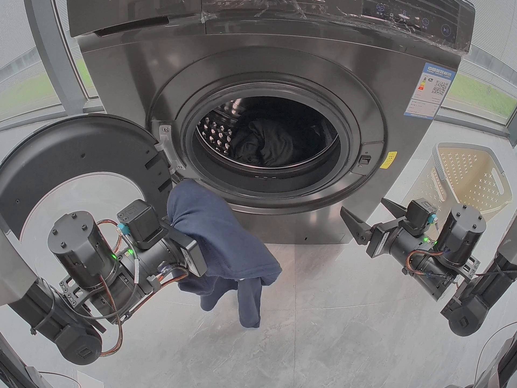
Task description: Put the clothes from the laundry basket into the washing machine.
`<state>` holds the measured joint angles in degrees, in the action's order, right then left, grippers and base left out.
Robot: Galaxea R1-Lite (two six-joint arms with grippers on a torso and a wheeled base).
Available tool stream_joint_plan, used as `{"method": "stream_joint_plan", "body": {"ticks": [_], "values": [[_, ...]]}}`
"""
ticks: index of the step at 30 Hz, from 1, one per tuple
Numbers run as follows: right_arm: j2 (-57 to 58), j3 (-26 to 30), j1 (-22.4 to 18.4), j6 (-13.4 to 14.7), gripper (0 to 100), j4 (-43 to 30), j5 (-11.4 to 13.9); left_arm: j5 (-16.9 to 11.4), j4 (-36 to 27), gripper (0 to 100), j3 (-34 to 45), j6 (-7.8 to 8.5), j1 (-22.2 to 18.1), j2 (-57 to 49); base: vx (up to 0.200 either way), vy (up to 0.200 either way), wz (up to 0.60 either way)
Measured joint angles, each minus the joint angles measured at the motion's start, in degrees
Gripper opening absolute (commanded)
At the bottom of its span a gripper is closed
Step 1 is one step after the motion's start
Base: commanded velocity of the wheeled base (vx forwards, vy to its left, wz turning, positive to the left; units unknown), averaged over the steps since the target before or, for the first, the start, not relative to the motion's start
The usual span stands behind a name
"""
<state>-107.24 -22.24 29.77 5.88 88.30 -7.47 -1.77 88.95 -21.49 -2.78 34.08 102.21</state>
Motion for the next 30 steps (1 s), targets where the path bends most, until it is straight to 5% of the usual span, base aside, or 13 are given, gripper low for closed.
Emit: {"method": "stream_joint_plan", "body": {"ticks": [14,20,30], "values": [[0.27,0.44,0.73,-0.30,100,0.00,0.00,0.00,0.00,0,-0.04,-0.09,0.20,0.00,0.000,0.000,0.00],[0.27,0.96,1.07,-0.49,100,-0.02,-3.30,0.02,0.00,0,0.02,-0.09,0.20,0.00,0.000,0.000,0.00],[0.62,5.12,2.84,-0.93,100,-0.06,-4.57,0.00,-0.02,0,0.05,-0.09,0.20,0.09,0.000,0.000,0.00]]}}
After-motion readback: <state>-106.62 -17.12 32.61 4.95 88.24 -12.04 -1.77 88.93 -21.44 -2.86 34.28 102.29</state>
